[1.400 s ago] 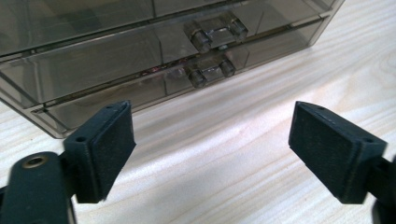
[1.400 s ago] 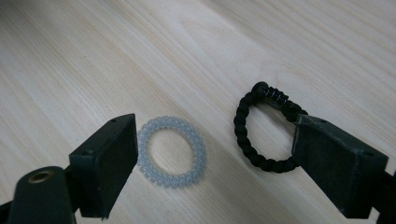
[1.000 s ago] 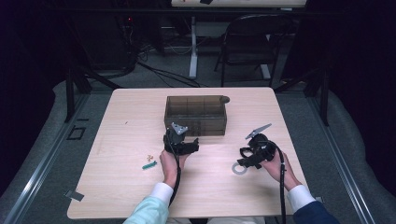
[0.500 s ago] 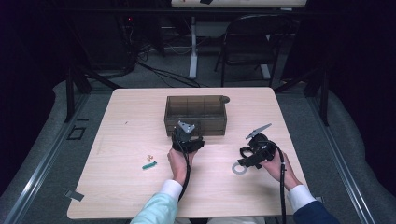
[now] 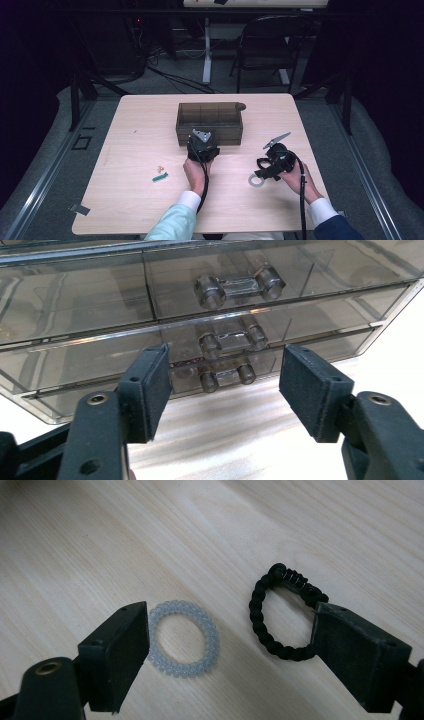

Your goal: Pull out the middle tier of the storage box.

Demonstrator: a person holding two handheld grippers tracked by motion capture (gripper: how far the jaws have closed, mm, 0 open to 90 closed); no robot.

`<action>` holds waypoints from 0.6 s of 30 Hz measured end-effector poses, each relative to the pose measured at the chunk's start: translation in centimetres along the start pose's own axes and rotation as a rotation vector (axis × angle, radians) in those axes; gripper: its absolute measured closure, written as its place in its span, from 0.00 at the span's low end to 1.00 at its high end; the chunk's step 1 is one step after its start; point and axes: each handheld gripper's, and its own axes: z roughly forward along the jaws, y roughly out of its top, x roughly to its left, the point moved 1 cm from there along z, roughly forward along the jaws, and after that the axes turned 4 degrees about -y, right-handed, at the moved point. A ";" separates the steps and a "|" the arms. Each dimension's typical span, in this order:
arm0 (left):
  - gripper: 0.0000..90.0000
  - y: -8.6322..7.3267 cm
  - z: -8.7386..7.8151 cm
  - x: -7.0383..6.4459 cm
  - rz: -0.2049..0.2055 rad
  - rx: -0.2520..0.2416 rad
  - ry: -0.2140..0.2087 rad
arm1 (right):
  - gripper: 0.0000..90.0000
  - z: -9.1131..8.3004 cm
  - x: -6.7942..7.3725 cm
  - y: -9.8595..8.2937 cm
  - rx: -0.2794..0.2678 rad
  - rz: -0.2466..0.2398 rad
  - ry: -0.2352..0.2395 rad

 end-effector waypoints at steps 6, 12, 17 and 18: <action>0.51 0.2 0.2 -0.7 -0.003 -0.021 0.019 | 0.18 -0.1 0.0 0.0 0.005 -0.003 -0.008; 0.56 0.1 0.4 -1.4 -0.008 -0.032 0.043 | 0.18 -0.1 -0.1 0.0 0.003 -0.004 -0.013; 0.57 0.0 0.6 -1.4 -0.013 -0.036 0.063 | 0.18 -0.1 -0.1 0.0 -0.009 0.008 -0.009; 0.57 0.1 0.7 -1.4 -0.015 -0.033 0.060 | 0.18 -0.1 -0.1 0.0 -0.004 0.005 -0.007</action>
